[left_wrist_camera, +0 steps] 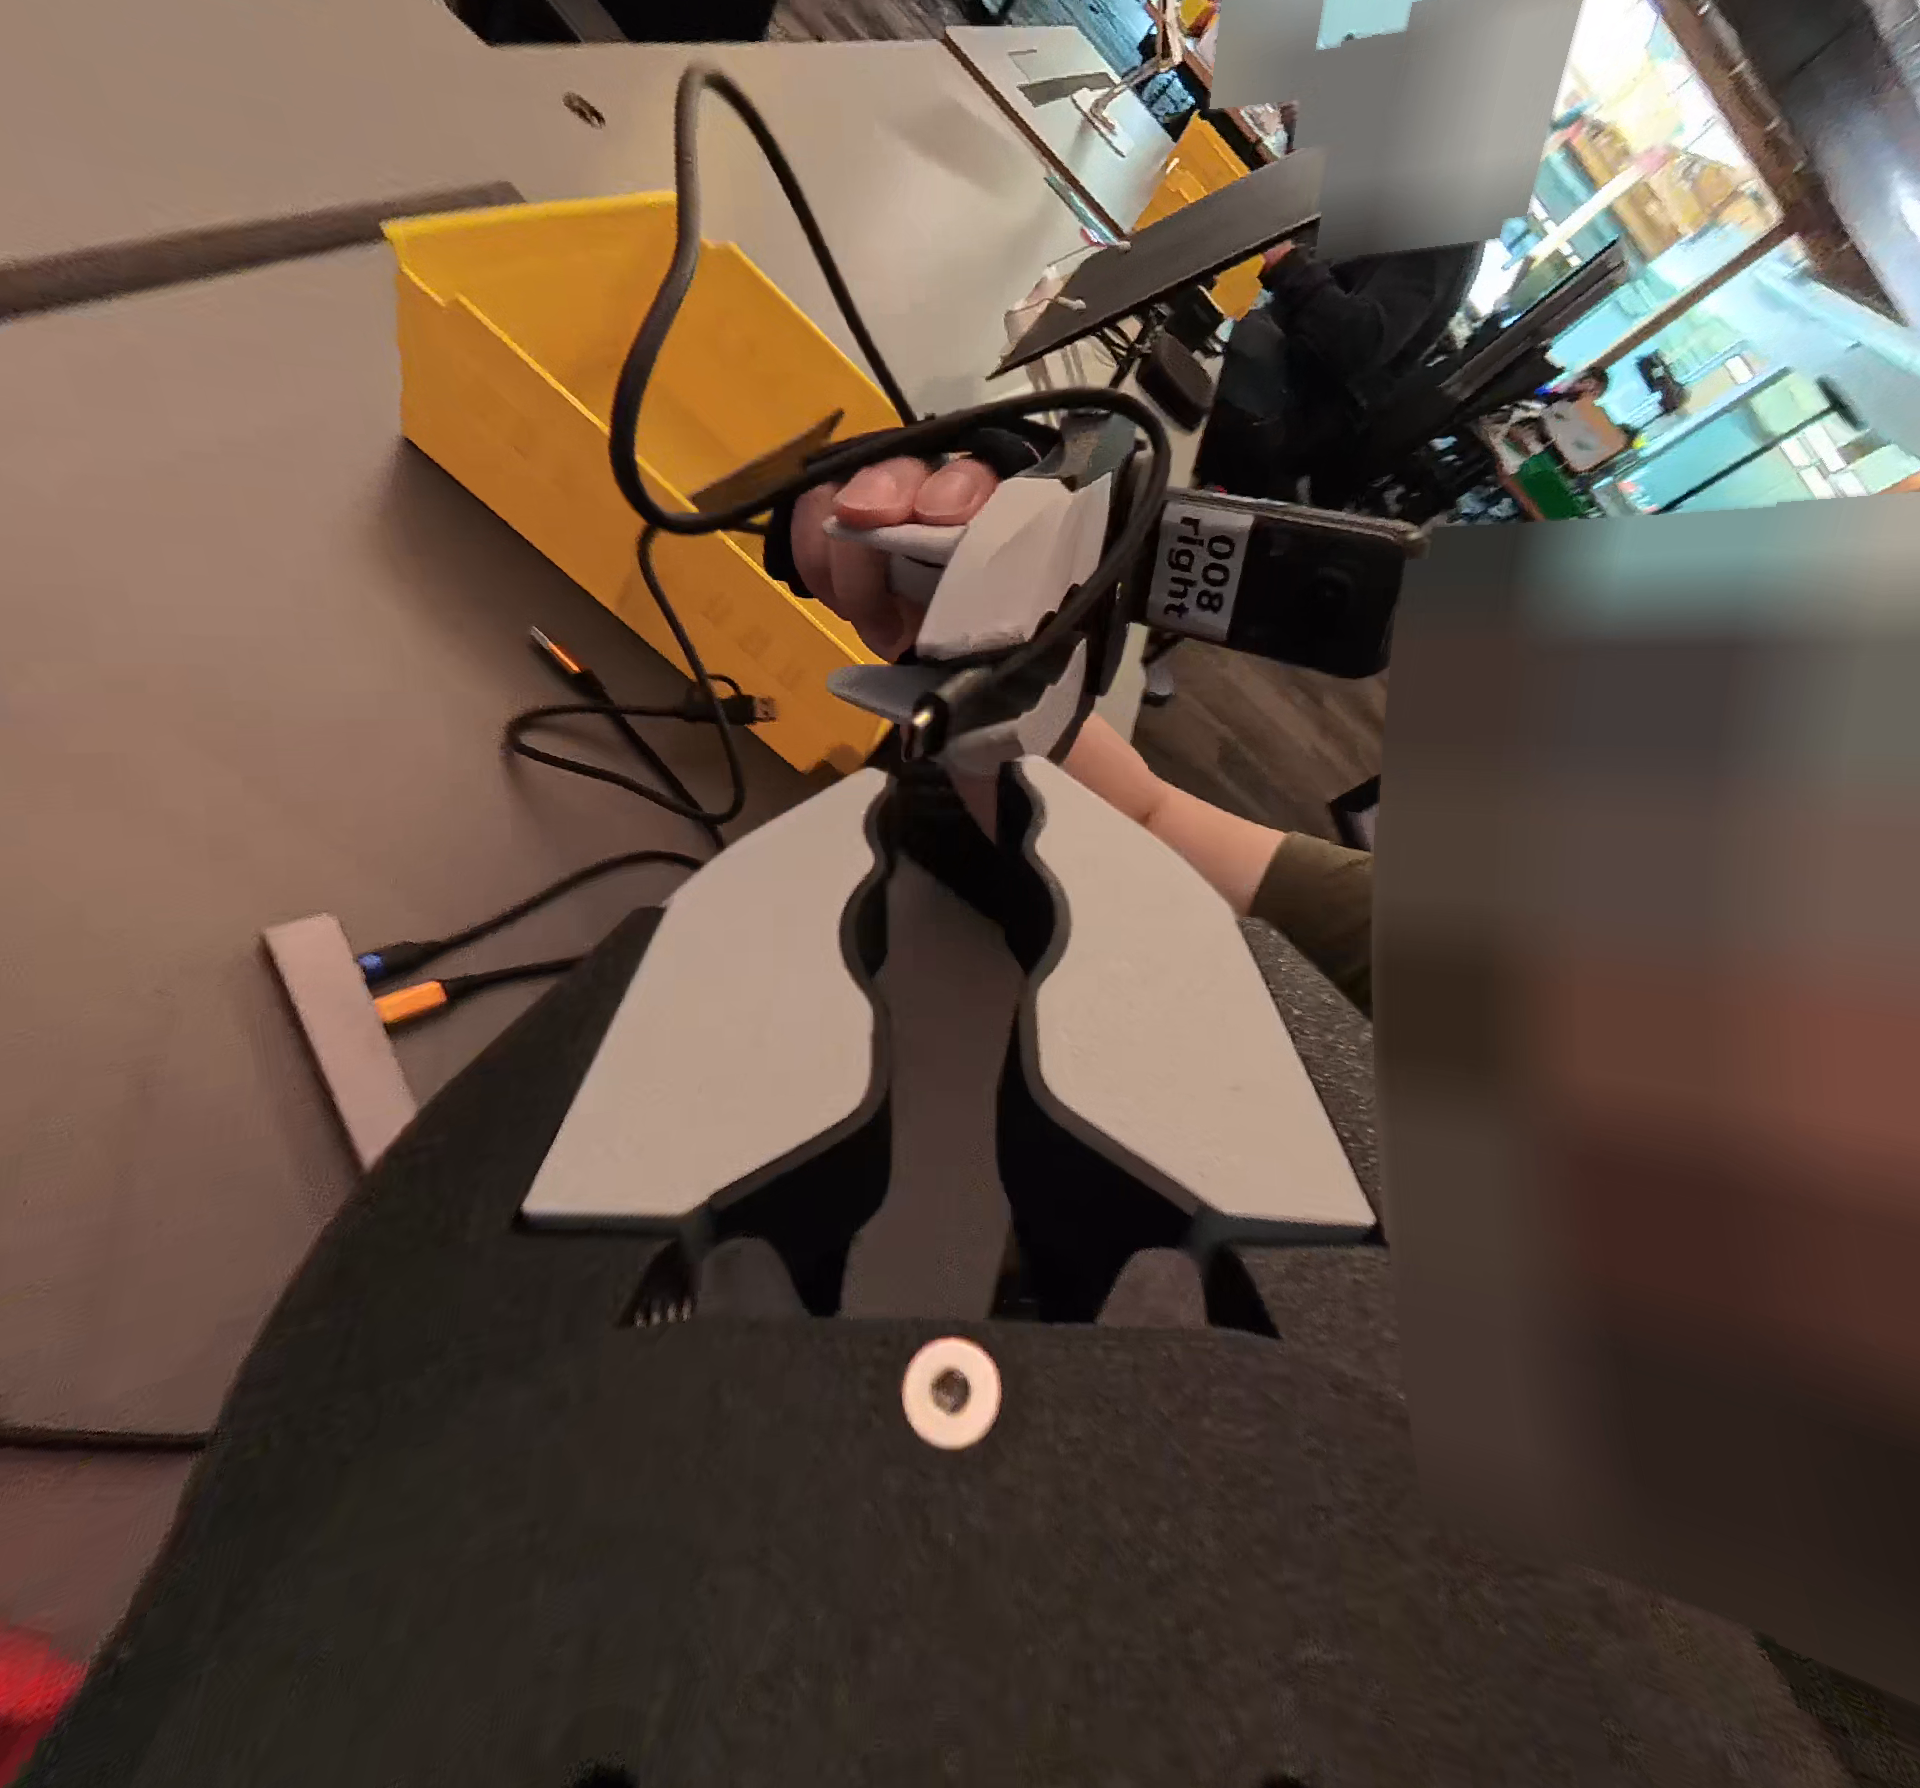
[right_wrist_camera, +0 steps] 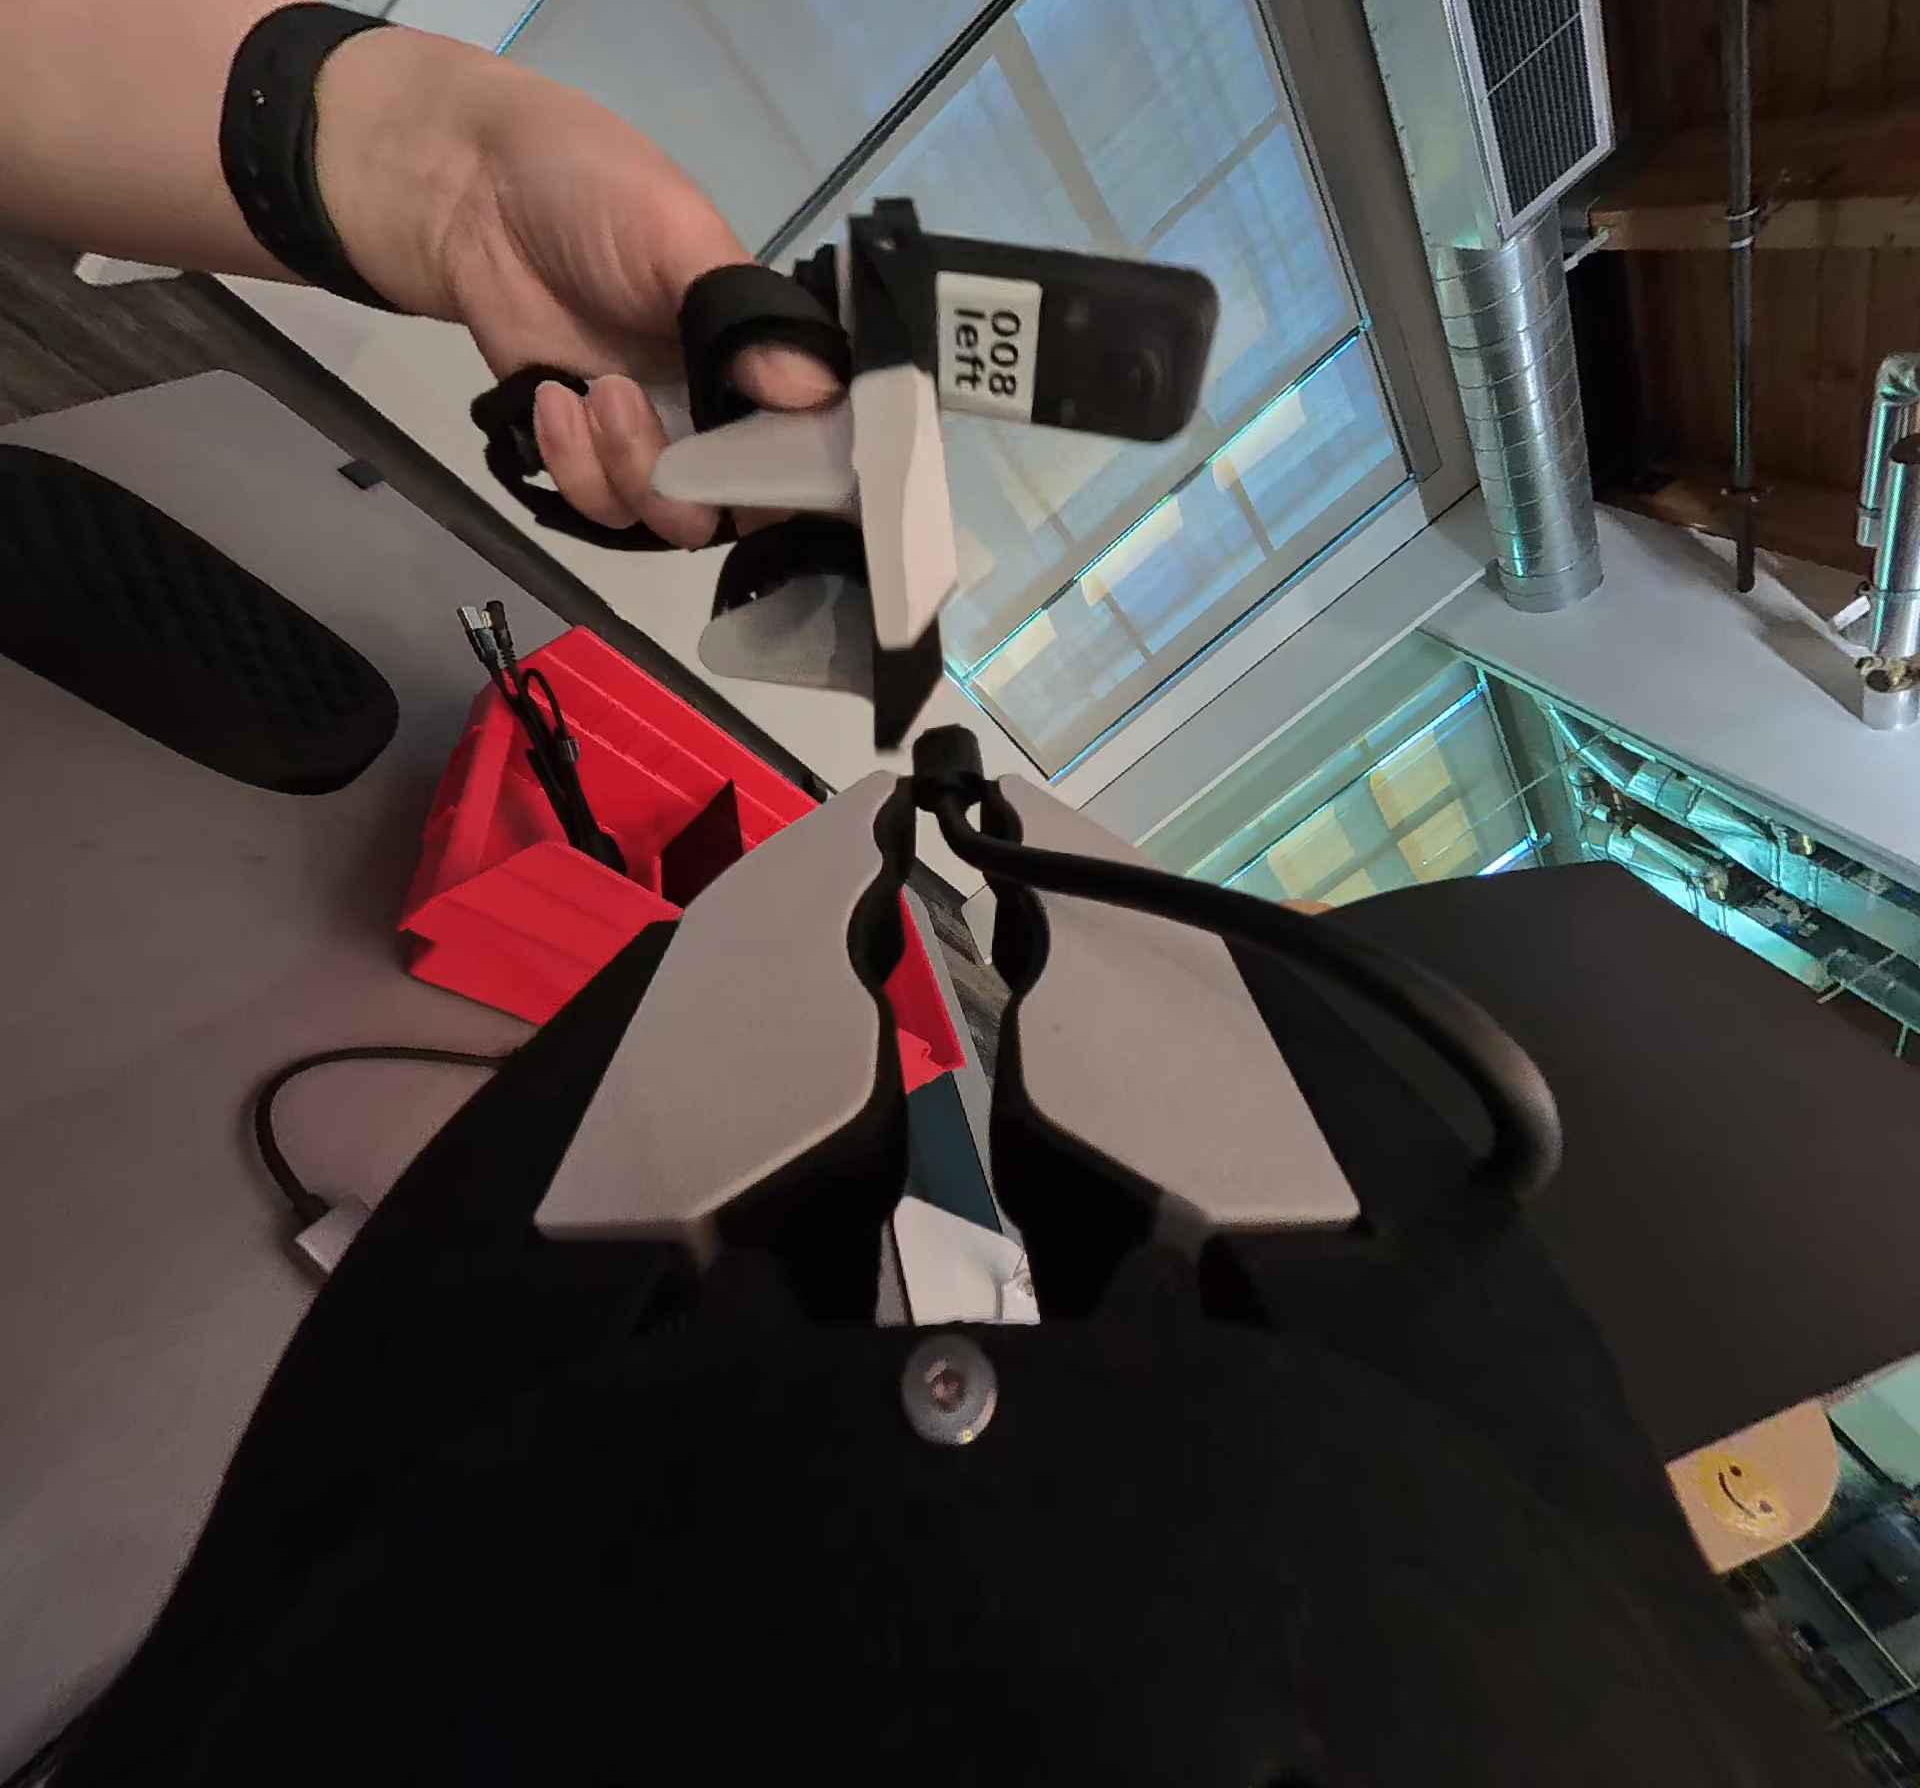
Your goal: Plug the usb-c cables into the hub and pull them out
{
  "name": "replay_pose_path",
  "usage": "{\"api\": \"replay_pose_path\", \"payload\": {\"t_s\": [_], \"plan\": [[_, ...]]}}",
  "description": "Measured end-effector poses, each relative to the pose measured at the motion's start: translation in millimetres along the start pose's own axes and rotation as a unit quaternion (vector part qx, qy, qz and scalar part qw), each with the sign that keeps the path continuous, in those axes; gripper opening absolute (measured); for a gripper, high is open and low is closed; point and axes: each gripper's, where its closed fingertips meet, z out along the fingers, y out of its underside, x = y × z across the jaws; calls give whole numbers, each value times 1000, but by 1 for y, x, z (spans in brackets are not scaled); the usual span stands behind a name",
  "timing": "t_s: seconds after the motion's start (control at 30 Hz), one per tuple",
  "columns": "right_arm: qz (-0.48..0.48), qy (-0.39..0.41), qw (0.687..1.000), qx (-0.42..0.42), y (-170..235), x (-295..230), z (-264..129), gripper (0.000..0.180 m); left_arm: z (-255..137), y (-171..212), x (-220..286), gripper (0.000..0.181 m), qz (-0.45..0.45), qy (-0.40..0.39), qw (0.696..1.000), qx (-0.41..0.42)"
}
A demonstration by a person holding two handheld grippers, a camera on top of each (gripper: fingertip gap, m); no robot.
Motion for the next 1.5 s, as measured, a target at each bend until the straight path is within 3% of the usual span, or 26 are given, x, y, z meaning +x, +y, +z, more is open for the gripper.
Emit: {"api": "replay_pose_path", "payload": {"t_s": [0.13, 0.27, 0.47, 0.63, 0.77, 0.9, 1.23, 1.5], "plan": [[24, 8, 1000, 6, 2, 8, -3, 13, -15, -3, -3, 25, 47, -27, 998, 35], [31, 30, 999, -1, 3, 21, -9, 13, -23, 15, -32, 25, 81, -105, 991, 35], [69, 67, 995, 1, 0, 47, -23, 13, 9, 101, -111, 28, 178, -290, 939, -39], [92, 83, 992, 1, 3, 59, -31, 13, 34, 152, -164, 40, 157, -366, 911, -109], [89, 83, 992, -8, 5, 59, -31, 13, 37, 170, -189, 42, 83, -381, 912, -129], [87, 85, 993, -11, 5, 60, -32, 13, 40, 180, -199, 45, 76, -393, 904, -152], [93, 98, 991, -23, 10, 69, -39, 13, 47, 179, -199, 23, 88, -382, 899, -194], [147, 100, 979, -97, 45, 49, -11, 13, 42, 155, -195, 22, -15, -297, 953, -64]]}}
